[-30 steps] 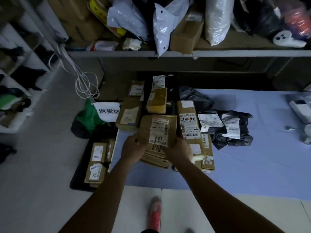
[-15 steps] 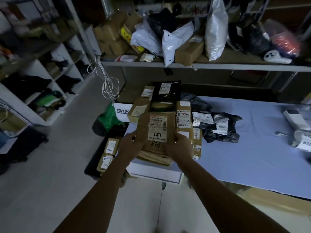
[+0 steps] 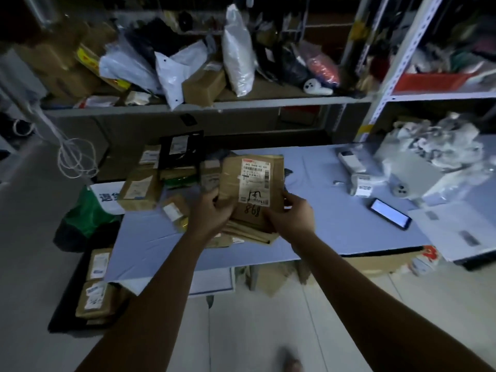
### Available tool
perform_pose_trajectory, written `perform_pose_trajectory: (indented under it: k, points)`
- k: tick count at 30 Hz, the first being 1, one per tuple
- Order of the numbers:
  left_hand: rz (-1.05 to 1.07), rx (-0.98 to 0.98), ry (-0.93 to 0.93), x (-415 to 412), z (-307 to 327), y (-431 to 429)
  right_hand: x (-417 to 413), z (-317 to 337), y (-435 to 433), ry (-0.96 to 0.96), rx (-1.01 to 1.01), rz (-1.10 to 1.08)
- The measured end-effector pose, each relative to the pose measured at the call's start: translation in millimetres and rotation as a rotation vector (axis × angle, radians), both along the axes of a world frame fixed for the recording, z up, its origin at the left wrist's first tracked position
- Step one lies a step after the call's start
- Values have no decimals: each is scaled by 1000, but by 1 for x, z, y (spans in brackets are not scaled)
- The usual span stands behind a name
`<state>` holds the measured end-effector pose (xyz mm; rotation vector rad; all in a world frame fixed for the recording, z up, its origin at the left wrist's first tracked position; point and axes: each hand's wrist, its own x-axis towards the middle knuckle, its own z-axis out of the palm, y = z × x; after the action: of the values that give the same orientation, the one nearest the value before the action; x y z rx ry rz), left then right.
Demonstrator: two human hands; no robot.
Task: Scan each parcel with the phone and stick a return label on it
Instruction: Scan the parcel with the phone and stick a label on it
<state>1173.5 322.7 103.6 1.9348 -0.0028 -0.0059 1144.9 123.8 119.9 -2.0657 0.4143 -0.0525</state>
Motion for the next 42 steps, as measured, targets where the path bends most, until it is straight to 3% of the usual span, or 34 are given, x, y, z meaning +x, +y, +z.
perform_pose_trajectory:
  k: [7, 15, 20, 27, 31, 35, 38, 42]
  points:
    - [-191, 31, 42, 35, -34, -157, 23, -40, -162, 24, -1, -122]
    - [-170, 50, 200, 78, -99, -318, 78, -94, -323, 129, 79, -149]
    - [-81, 78, 299, 95, -130, -363, 108, -124, -364, 196, 46, -65]
    - [87, 216, 265, 135, -151, -380, 143, -154, -394, 201, 83, -32]
    - [98, 395, 295, 167, -148, -384, 160, -166, -427, 213, -171, -36]
    - [31, 216, 317, 179, -149, -392, 173, -188, -461, 437, -557, 170]
    - [57, 123, 296, 175, -152, -397, 169, -204, -477, 548, -650, 228]
    - [161, 129, 285, 164, -153, -408, 174, -218, -497, 504, -732, 310]
